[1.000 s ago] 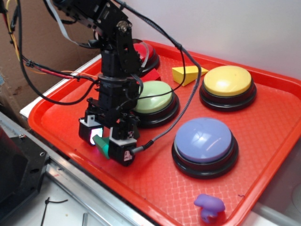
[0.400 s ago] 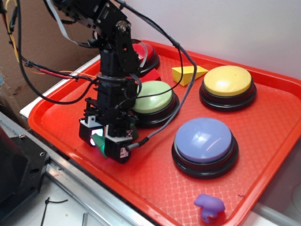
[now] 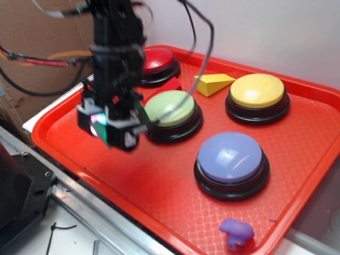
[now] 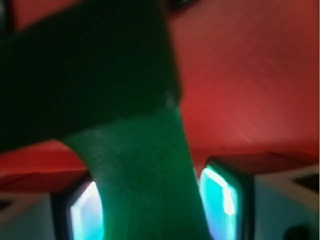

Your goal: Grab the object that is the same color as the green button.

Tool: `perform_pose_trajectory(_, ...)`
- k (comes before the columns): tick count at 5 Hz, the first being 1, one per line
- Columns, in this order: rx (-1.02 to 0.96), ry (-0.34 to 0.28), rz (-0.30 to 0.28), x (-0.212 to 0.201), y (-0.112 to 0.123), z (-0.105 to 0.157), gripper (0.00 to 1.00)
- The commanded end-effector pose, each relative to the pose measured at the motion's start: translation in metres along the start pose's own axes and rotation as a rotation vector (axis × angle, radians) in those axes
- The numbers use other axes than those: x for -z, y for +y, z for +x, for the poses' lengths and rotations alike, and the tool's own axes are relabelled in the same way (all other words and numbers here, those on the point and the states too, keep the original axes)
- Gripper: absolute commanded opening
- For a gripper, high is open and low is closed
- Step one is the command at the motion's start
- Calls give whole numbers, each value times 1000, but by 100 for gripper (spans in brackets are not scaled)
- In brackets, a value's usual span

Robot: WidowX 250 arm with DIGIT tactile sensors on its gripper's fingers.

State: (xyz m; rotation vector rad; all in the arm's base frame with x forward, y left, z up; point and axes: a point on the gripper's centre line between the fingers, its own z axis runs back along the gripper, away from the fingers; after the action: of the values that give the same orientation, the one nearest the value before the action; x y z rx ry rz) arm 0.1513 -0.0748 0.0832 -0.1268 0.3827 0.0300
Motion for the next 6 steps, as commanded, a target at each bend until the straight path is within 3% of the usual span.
perform_pose_trajectory(1, 46, -67, -7, -95, -5, -41, 0)
perform_pose_trajectory(3, 42, -101, 2, -105, 1, -35, 0)
perform_pose_trajectory(6, 9, -52, 22, -94, 13, -9, 0)
